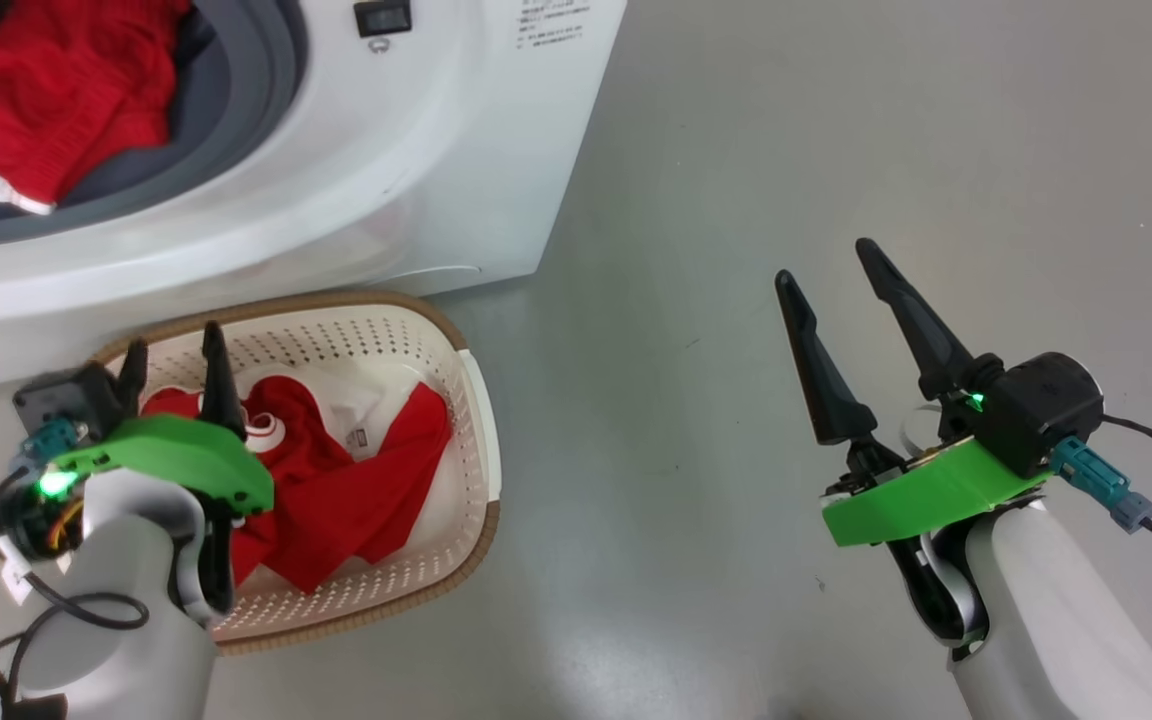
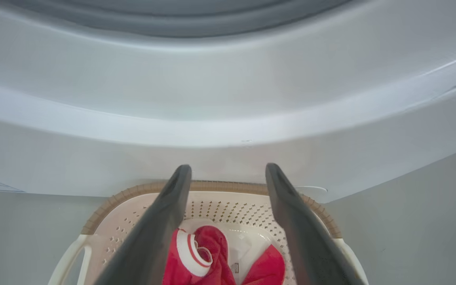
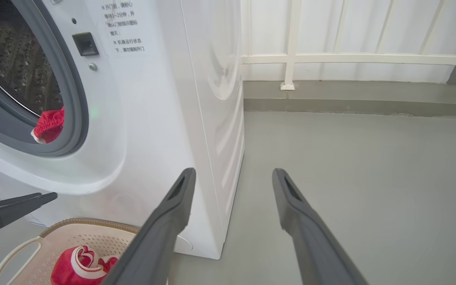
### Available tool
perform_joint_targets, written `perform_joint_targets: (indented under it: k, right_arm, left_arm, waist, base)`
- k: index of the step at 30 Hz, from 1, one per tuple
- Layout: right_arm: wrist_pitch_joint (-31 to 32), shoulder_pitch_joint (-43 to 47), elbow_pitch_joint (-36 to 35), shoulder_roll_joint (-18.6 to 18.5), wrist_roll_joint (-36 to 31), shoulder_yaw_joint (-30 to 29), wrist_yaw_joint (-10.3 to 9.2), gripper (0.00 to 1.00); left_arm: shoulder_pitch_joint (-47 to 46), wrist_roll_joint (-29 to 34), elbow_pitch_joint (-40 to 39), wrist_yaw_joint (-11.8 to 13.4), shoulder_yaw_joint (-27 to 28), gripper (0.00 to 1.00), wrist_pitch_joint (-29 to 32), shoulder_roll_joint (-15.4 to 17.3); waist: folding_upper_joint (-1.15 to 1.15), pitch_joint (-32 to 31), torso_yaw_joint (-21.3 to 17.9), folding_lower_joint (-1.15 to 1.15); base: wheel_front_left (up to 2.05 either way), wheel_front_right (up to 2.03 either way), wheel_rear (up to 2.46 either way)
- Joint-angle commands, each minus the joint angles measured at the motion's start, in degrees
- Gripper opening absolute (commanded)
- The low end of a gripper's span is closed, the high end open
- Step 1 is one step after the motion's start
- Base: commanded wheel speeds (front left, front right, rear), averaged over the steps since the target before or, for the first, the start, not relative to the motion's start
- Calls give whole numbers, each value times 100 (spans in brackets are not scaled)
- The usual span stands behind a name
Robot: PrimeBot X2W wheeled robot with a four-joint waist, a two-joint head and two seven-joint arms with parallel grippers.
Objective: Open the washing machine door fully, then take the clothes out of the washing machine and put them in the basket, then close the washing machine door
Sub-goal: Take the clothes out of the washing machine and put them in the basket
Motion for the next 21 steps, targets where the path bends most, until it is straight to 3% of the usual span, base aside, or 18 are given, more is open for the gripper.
perform_joint_targets:
  k: [1, 8, 17, 21]
  right_arm:
    - [-36, -69, -108, 18, -59, 80, 2, 100]
    - [-36, -28, -80, 18, -139, -31, 2, 100]
    - [-36, 165, -64, 17, -233, -115, 2, 100]
    - [-36, 276, -58, 4, -266, -153, 2, 100]
  left_arm:
    - [59, 45, -177, -18, 132, 100, -64, 188]
    - [523, 139, -1544, -328, 375, 100, -72, 98]
    - [1436, 700, -3044, -151, 580, 100, -74, -22]
    - [1745, 731, -3364, -131, 631, 100, -74, -86]
  waist:
    - [0, -39, 30, 0]
    - [0, -237, 107, 0]
    - [0, -736, 150, 0]
    - [0, -984, 149, 0]
  base:
    - [0, 0, 0]
    - [0, 0, 0]
    - [0, 0, 0]
    - [0, 0, 0]
